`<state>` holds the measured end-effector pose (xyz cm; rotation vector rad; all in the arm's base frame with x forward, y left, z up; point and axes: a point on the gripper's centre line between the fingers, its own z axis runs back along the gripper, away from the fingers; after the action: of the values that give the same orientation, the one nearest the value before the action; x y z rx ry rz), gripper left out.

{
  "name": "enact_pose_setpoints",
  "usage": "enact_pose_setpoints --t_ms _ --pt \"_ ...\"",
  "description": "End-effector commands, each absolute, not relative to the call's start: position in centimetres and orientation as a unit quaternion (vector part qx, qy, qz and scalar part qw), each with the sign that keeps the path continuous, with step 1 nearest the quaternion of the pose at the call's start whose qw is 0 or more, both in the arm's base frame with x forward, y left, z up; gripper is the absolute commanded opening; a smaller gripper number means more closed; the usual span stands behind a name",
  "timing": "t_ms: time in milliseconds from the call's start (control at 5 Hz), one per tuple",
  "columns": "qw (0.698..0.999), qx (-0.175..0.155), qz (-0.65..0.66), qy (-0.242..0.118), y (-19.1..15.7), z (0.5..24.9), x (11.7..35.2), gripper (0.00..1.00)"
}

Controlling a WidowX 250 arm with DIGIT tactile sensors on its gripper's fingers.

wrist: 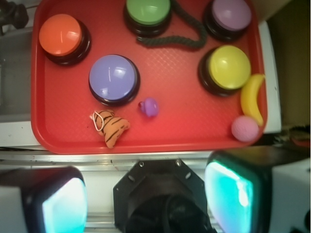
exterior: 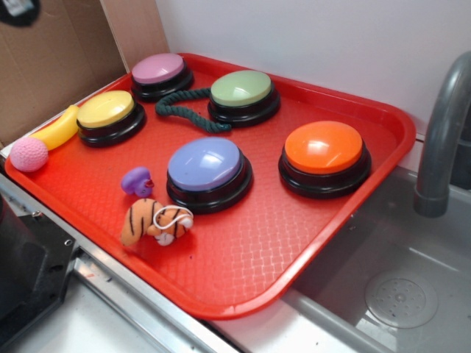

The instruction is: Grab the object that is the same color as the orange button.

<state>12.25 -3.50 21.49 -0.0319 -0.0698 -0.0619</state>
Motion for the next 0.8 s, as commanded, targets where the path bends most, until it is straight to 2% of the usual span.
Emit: enact_pose_setpoints --t_ms 0,400,600 --pt "0.995 -0.022 -0.077 -0.066 -7.7 15.6 13.2 1.00" --pt "0.995 -0.008 -0.089 -0.049 -9.3 9.5 13.9 1.00" --pt "0.996 -0.001 -0.074 -0.057 -9.2 6.8 14.1 1.00"
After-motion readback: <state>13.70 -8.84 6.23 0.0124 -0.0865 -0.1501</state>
